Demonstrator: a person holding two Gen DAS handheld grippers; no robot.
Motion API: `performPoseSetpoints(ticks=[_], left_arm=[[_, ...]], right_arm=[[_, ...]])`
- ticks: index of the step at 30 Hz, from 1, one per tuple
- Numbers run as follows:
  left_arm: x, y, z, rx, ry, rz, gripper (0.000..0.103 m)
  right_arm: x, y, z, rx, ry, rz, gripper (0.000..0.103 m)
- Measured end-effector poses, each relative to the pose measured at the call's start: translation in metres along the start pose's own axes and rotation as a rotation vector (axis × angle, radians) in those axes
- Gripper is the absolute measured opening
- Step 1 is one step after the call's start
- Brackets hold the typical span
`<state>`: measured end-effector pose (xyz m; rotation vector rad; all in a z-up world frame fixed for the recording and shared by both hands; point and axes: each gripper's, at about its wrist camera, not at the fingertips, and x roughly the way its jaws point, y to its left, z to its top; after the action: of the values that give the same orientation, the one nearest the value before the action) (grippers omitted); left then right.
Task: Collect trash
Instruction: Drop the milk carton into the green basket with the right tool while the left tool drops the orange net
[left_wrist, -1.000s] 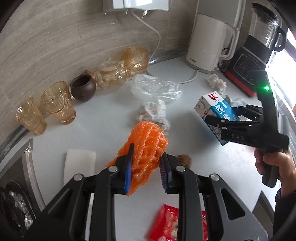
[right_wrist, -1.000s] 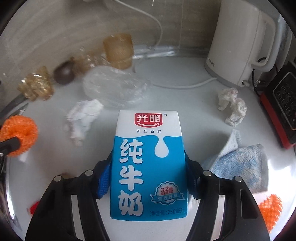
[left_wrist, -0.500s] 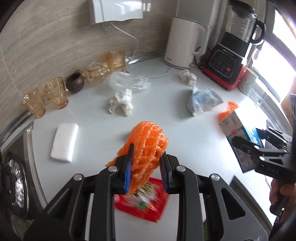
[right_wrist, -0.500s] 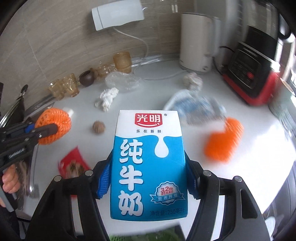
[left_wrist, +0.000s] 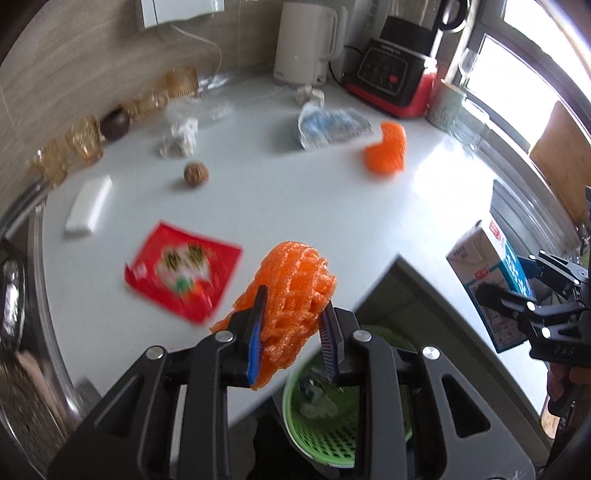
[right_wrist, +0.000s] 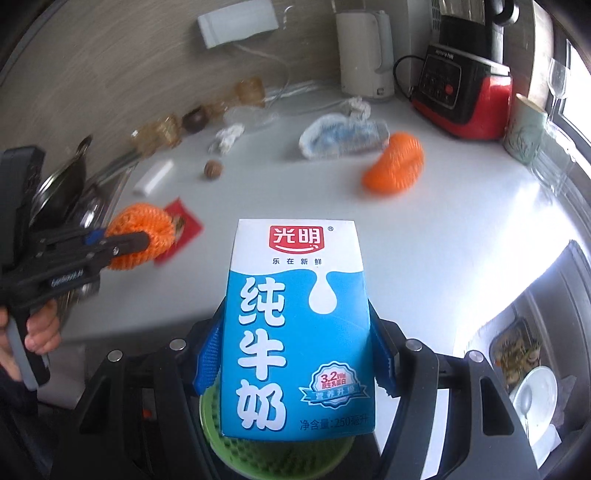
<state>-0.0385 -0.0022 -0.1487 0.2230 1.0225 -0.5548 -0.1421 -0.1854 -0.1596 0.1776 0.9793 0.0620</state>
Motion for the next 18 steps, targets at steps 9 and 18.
performPoseSetpoints(ticks=[9, 18], left_arm=[[0.003, -0.025, -0.040, -0.037, 0.076, 0.051, 0.026], [0.000, -0.044, -0.056, -0.053, 0.093, 0.069, 0.027]], right_arm=[[0.008, 0.005, -0.061, -0.132, 0.135, 0.075, 0.066], [0.034, 0.015, -0.081, -0.225, 0.236, 0.126, 0.072]])
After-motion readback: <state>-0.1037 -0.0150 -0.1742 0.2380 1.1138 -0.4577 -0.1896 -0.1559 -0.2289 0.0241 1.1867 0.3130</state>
